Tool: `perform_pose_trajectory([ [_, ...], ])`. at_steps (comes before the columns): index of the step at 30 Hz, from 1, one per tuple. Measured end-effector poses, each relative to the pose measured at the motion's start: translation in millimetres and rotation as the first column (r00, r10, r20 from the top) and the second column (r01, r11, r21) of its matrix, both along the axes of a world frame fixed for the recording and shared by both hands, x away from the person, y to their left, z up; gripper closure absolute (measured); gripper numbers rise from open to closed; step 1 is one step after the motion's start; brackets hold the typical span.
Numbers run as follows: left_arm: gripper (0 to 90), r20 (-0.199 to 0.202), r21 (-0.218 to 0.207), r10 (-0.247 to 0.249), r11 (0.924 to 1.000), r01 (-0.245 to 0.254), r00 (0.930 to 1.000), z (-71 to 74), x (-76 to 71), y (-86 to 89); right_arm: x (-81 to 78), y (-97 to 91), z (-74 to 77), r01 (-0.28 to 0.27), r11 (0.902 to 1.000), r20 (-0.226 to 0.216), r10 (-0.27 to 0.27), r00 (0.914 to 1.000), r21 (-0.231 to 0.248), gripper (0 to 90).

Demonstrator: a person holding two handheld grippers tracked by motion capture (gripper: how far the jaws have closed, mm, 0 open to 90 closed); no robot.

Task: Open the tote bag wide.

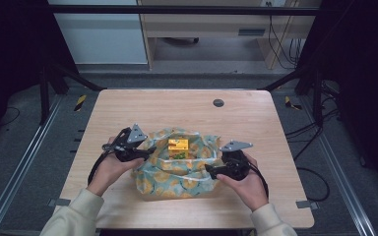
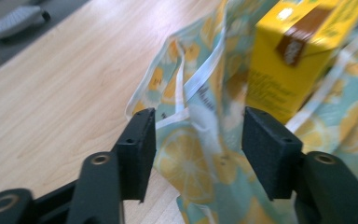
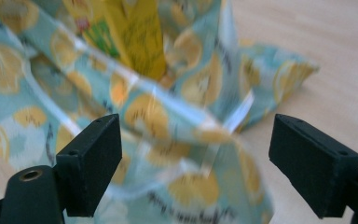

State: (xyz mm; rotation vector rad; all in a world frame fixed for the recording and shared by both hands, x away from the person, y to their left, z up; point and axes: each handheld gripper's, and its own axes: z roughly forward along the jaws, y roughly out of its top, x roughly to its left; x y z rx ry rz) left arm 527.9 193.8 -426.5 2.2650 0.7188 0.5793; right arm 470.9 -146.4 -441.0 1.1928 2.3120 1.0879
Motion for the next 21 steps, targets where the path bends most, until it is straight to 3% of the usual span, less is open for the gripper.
perform_pose_trajectory([
  [2,56.4,-0.022,0.008,-0.005,1.0000,0.005,0.9997,-4.3,5.0,0.0,-6.1,-0.7,-8.5,-0.002,0.9999,-0.028,0.002,0.9996,-0.011,19.7],
  [3,61.8,-0.025,0.009,-0.002,1.0000,0.003,0.9997,-5.4,7.4,0.1,-8.9,-0.7,-12.3,-0.006,0.9998,-0.036,0.005,0.9993,-0.019,25.4],
  [7,82.1,-0.031,-0.018,0.012,0.9998,-0.012,0.9995,-3.7,17.4,-1.1,-12.3,-0.5,-21.0,-0.027,0.9981,-0.051,0.024,0.9984,-0.055,59.8],
  [11,88.2,-0.010,-0.077,0.055,0.9955,-0.056,0.9984,5.0,26.9,-0.3,-10.5,-4.5,-21.5,-0.044,0.9969,-0.048,0.041,0.9980,-0.065,84.3],
  [13,88.9,-0.006,-0.052,0.069,0.9962,-0.070,0.9976,2.8,32.4,-0.3,-10.6,-7.9,-22.3,-0.056,0.9965,-0.046,0.054,0.9975,-0.062,89.1],
  [17,89.4,-0.017,-0.002,0.105,0.9944,-0.105,0.9943,-14.9,41.6,1.8,-13.4,-16.0,-28.7,-0.075,0.9942,-0.063,0.070,0.9956,-0.078,90.0],
  [21,89.6,-0.042,-0.007,0.121,0.9926,-0.121,0.9918,-28.6,45.6,6.5,-16.0,-21.9,-32.0,-0.076,0.9945,-0.083,0.070,0.9941,-0.072,90.0],
])
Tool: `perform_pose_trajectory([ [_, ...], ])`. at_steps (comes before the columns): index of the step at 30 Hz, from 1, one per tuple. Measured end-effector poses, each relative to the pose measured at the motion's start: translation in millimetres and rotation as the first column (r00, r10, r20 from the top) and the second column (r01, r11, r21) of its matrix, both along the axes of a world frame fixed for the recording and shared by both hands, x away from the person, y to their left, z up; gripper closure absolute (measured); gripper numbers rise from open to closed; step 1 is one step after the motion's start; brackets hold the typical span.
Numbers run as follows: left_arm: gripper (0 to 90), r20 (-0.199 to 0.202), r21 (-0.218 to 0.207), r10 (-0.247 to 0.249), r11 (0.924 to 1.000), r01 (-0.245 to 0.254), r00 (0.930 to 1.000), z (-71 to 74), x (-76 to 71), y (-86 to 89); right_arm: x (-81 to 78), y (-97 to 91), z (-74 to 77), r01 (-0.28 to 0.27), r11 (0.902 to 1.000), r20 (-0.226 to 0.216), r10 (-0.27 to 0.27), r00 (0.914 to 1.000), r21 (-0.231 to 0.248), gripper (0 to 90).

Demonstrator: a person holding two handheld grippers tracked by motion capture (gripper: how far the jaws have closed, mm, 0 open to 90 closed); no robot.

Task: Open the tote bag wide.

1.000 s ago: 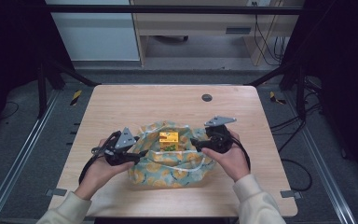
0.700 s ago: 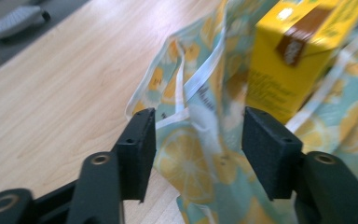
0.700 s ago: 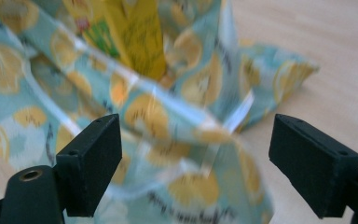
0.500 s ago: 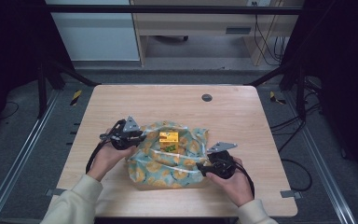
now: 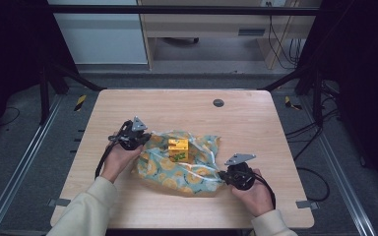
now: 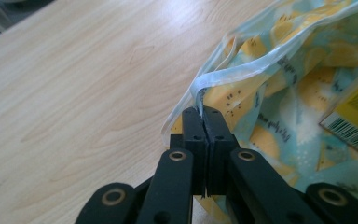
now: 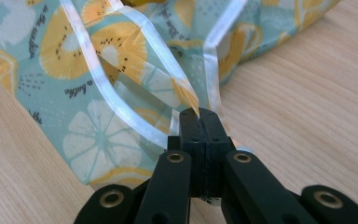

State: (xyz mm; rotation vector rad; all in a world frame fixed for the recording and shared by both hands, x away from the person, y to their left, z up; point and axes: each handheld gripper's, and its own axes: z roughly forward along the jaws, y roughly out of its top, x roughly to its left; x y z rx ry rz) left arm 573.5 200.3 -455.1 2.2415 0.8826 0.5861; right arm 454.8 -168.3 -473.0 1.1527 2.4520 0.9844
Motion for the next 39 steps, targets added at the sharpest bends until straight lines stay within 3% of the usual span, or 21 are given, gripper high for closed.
perform_pose_trajectory([
  [7,89.9,-0.019,0.008,-0.007,0.9999,0.007,0.9998,-9.6,2.8,1.3,1.8,-2.9,-5.6,-0.006,0.9999,-0.021,0.006,0.9998,-0.013,90.0],
  [39,90.0,-0.061,0.031,0.014,0.9994,-0.012,0.9981,-23.9,7.1,14.4,0.8,-9.9,-10.1,0.014,0.9984,-0.057,-0.017,0.9982,-0.055,90.0],
])
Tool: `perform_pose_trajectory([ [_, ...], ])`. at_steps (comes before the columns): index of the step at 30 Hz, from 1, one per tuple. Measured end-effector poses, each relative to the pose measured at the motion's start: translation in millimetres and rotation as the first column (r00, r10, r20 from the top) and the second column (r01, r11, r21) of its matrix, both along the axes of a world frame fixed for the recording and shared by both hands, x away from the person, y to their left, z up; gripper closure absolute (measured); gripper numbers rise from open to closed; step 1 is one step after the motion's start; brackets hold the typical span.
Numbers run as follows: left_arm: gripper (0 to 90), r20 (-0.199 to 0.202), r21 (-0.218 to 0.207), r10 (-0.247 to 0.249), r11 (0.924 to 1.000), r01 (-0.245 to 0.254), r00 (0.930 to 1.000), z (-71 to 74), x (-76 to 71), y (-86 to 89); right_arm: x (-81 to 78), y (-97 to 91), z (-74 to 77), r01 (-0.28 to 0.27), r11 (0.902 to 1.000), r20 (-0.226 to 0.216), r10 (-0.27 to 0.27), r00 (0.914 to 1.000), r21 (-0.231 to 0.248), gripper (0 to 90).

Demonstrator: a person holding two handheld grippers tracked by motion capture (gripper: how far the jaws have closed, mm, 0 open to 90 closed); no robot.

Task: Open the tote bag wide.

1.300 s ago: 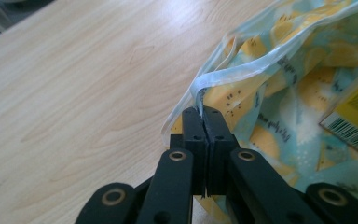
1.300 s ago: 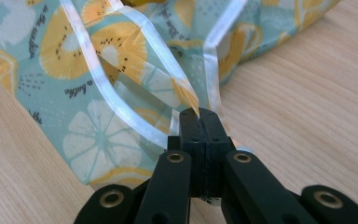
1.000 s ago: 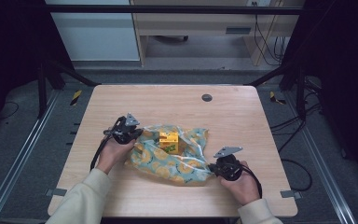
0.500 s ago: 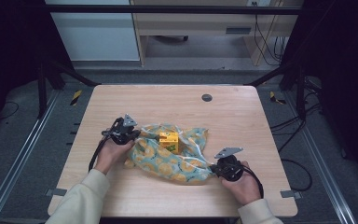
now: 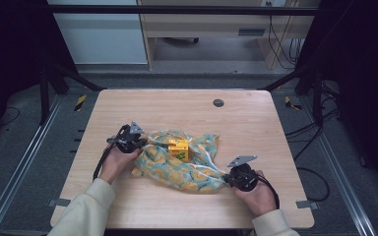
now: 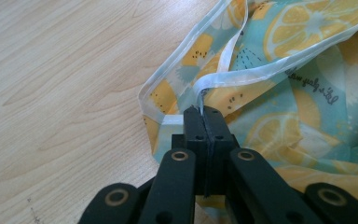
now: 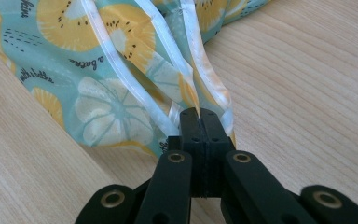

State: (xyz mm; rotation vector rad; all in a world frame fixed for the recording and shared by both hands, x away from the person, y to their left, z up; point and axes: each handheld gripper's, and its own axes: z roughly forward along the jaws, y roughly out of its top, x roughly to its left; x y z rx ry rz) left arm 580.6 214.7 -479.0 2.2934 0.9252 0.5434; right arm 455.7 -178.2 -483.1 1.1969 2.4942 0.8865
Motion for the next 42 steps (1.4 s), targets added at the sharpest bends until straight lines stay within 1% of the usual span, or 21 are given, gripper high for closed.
perform_pose_trajectory([
  [3,90.0,0.009,0.007,0.005,1.0000,-0.005,1.0000,0.8,-0.3,0.2,-0.2,-1.2,0.2,0.002,1.0000,0.000,-0.002,1.0000,-0.006,90.0],
  [8,90.0,0.007,0.014,0.005,0.9999,-0.005,1.0000,1.0,0.1,1.6,-1.0,-4.4,0.0,0.007,1.0000,0.001,-0.007,1.0000,-0.006,90.0],
  [10,90.0,0.007,0.009,0.007,0.9999,-0.007,0.9999,1.5,-0.1,1.7,-1.5,-5.7,0.2,0.015,0.9999,0.002,-0.015,0.9999,-0.001,90.0],
  [11,90.0,0.008,0.003,0.007,1.0000,-0.007,0.9999,2.2,-0.3,1.8,-1.2,-7.0,0.3,0.009,1.0000,0.012,-0.009,0.9999,-0.001,90.0],
  [12,88.9,0.019,-0.004,0.010,0.9999,-0.010,0.9998,3.5,-1.0,1.7,-1.9,-7.1,1.3,0.018,0.9998,0.015,-0.018,0.9997,0.008,90.0],
  [13,86.6,0.023,-0.007,0.010,0.9999,-0.009,0.9997,4.8,-1.5,1.9,-1.7,-8.0,2.2,0.013,0.9995,0.038,-0.014,0.9992,0.030,89.6],
  [14,84.8,0.031,-0.011,0.012,0.9999,-0.012,0.9995,6.6,-2.2,2.1,-1.9,-8.6,3.5,0.011,0.9989,0.047,-0.013,0.9988,0.045,88.5],
  [17,72.1,0.055,-0.047,0.023,0.9987,-0.021,0.9982,13.7,-4.6,2.5,-2.7,-7.9,9.9,0.007,0.9965,0.088,-0.014,0.9960,0.084,74.2],
  [18,64.1,0.064,-0.052,0.022,0.9985,-0.019,0.9977,16.9,-5.5,2.1,-2.9,-4.8,14.1,0.011,0.9958,0.101,-0.020,0.9946,0.091,60.2],
  [19,64.1,0.078,-0.055,0.023,0.9983,-0.018,0.9967,20.3,-6.6,1.6,-2.9,-4.8,14.1,0.011,0.9958,0.101,-0.020,0.9946,0.091,60.2],
  [20,55.4,0.087,-0.062,0.020,0.9980,-0.014,0.9960,23.8,-7.8,0.9,-2.4,-1.1,19.0,0.005,0.9953,0.130,-0.017,0.9914,0.097,52.5],
  [21,55.4,0.098,-0.070,0.012,0.9975,-0.006,0.9951,27.2,-9.3,0.3,-2.4,-1.1,19.0,0.005,0.9953,0.130,-0.017,0.9914,0.097,52.5],
  [24,45.8,0.118,-0.082,0.005,0.9966,0.005,0.9930,38.0,-13.6,-1.9,-1.7,3.5,29.5,-0.005,0.9939,0.167,-0.014,0.9858,0.110,35.9],
  [27,38.6,0.119,-0.109,-0.006,0.9938,0.019,0.9929,47.0,-17.3,-3.0,-2.3,5.6,40.0,-0.003,0.9926,0.201,-0.021,0.9793,0.121,24.8],
  [30,30.8,0.113,-0.150,-0.029,0.9876,0.046,0.9932,56.5,-22.6,-4.9,-3.3,6.2,49.3,-0.007,0.9918,0.220,-0.021,0.9753,0.127,17.3],
  [32,27.6,0.135,-0.160,-0.033,0.9857,0.054,0.9903,64.5,-28.1,-5.5,-4.5,5.8,54.8,-0.001,0.9902,0.229,-0.031,0.9729,0.139,14.7],
  [33,26.2,0.144,-0.170,-0.032,0.9839,0.057,0.9890,68.6,-30.7,-5.2,-4.9,4.5,57.4,-0.006,0.9903,0.242,-0.028,0.9699,0.139,13.8],
  [36,23.2,0.164,-0.189,-0.028,0.9802,0.059,0.9861,79.5,-37.6,-2.1,-7.9,-1.5,65.0,0.011,0.9879,0.257,-0.051,0.9651,0.155,12.1],
  [37,22.4,0.168,-0.190,-0.025,0.9800,0.057,0.9854,82.7,-40.2,0.5,-9.0,-4.4,66.8,0.023,0.9871,0.263,-0.065,0.9627,0.159,11.4],
  [39,20.4,0.165,-0.179,-0.013,0.9829,0.043,0.9862,85.6,-43.6,5.6,-10.1,-11.9,68.6,0.044,0.9851,0.264,-0.087,0.9605,0.166,10.0],
  [42,18.1,0.159,-0.169,0.005,0.9853,0.022,0.9872,85.6,-49.7,17.9,-10.7,-25.1,66.8,0.082,0.9822,0.250,-0.123,0.9603,0.169,7.8],
])
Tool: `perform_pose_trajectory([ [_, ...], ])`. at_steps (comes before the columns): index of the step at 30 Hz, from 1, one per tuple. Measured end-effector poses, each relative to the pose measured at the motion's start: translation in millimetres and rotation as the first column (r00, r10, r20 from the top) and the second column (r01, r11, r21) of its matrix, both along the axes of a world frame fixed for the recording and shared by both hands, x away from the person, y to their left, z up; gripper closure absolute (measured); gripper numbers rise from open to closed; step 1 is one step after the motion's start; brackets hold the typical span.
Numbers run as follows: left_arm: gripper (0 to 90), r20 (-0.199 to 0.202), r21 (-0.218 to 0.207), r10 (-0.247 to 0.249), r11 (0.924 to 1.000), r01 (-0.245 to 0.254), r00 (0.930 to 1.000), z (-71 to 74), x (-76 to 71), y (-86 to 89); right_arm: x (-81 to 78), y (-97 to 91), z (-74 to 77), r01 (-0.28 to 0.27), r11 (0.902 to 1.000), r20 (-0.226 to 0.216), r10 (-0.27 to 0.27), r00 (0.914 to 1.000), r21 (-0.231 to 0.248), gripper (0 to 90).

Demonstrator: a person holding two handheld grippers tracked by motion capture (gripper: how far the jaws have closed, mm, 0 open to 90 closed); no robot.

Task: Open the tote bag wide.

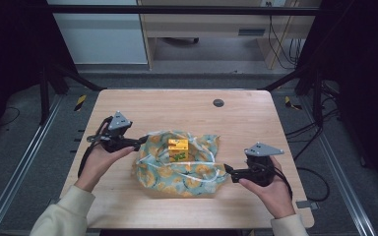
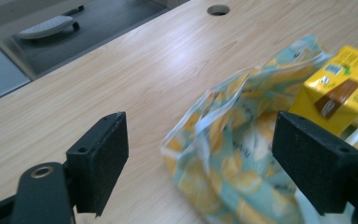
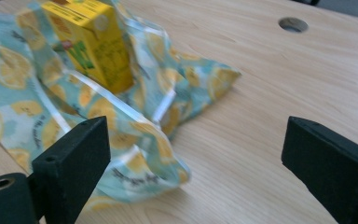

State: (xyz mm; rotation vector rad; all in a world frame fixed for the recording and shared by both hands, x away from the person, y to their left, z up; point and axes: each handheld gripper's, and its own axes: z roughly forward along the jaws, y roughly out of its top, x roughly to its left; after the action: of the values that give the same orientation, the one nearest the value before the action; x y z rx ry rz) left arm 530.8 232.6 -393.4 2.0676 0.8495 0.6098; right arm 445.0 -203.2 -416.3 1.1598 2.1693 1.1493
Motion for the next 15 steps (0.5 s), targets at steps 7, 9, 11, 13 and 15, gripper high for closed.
perform_pose_trajectory([
  [7,14.1,-0.023,0.038,0.051,0.9980,-0.050,0.9984,-12.2,-10.9,33.0,1.9,-24.9,-12.7,0.070,0.9975,-0.032,-0.070,0.9970,-0.002,6.8],
  [9,13.1,-0.031,0.047,0.067,0.9968,-0.065,0.9973,-16.4,-12.3,42.0,4.0,-31.7,-17.0,0.094,0.9956,-0.040,-0.094,0.9948,-0.001,6.6],
  [11,12.1,-0.039,0.045,0.086,0.9954,-0.084,0.9955,-20.0,-13.0,50.8,5.6,-37.1,-20.3,0.116,0.9932,-0.043,-0.116,0.9923,-0.006,6.4],
  [13,11.1,-0.050,0.050,0.104,0.9935,-0.102,0.9933,-23.9,-12.9,58.7,7.5,-41.1,-22.9,0.129,0.9916,-0.044,-0.129,0.9906,-0.013,6.2],
  [15,9.2,-0.064,0.073,0.118,0.9908,-0.114,0.9909,-28.1,-12.3,65.8,9.7,-44.6,-26.2,0.151,0.9884,-0.054,-0.152,0.9870,-0.017,6.2],
])
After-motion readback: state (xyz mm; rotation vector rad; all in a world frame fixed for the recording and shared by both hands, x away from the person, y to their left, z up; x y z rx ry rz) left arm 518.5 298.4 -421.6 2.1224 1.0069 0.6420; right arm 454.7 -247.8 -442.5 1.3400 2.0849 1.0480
